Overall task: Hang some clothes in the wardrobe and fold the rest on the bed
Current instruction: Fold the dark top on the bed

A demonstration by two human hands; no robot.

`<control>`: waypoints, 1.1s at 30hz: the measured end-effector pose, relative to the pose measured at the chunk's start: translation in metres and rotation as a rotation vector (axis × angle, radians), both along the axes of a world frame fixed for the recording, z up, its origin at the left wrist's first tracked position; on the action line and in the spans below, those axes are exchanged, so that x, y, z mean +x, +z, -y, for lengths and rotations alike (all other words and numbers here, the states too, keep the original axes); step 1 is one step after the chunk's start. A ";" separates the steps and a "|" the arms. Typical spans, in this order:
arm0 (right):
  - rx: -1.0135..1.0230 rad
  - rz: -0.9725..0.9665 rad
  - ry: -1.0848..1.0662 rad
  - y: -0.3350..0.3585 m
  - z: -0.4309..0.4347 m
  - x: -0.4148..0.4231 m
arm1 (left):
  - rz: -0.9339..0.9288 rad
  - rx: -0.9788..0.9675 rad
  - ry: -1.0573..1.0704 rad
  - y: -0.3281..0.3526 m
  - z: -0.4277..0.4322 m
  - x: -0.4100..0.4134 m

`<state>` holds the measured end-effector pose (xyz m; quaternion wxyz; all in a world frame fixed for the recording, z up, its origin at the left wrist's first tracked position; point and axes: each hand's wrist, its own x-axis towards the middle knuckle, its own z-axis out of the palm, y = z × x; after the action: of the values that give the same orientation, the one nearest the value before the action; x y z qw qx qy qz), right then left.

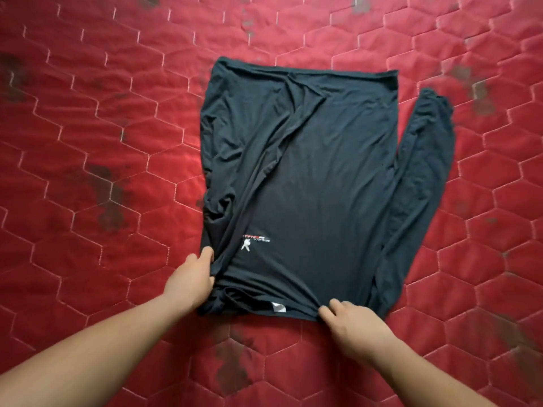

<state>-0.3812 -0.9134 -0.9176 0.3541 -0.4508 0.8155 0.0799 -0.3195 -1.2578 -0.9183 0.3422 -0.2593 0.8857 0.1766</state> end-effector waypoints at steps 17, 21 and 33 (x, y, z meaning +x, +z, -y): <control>-0.400 -0.181 -1.549 -0.007 -0.073 -0.239 | -0.521 0.378 -0.512 -0.008 -0.215 -0.160; -0.521 -0.084 -1.860 -0.005 -0.081 -0.297 | -0.584 0.466 -0.493 -0.010 -0.264 -0.205; -1.146 0.702 -2.056 0.021 -0.039 -0.351 | -0.569 0.853 0.349 -0.008 -0.318 -0.290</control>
<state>-0.7327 -0.8745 -0.8963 0.2034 0.3143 0.5692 -0.7320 -0.6096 -0.9399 -0.9260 0.1293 -0.1825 0.7369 0.6379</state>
